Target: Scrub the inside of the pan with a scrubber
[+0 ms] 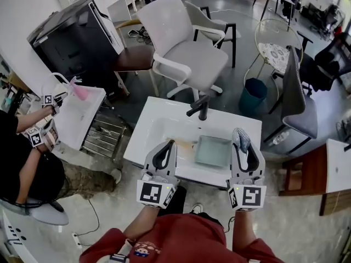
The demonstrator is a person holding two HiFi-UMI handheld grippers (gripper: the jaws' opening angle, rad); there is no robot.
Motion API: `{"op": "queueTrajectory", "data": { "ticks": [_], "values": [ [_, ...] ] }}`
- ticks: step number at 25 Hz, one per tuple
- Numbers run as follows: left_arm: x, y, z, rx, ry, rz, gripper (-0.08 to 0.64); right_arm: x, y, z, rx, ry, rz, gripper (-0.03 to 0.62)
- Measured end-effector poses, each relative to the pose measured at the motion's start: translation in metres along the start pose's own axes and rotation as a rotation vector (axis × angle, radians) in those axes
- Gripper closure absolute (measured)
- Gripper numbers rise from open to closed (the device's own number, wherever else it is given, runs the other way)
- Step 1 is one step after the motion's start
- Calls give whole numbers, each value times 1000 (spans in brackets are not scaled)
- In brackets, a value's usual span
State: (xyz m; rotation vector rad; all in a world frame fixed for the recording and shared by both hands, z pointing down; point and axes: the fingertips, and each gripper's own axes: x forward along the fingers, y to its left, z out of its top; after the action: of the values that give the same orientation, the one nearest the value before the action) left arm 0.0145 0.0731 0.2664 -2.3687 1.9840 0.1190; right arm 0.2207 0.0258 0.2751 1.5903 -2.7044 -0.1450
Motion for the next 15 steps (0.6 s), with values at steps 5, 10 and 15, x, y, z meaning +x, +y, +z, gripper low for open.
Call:
{"op": "queueTrajectory", "data": {
  "ticks": [5, 10, 15],
  "values": [
    [35, 26, -18, -28, 8, -68, 546, 39, 4, -7, 7, 7, -54, 411],
    [71, 57, -22, -26, -17, -116, 546, 82, 15, -10, -20, 21, -79, 411],
    [97, 83, -38, -7, 45, -167, 546, 118, 28, -18, -34, 32, -108, 411]
  ]
}}
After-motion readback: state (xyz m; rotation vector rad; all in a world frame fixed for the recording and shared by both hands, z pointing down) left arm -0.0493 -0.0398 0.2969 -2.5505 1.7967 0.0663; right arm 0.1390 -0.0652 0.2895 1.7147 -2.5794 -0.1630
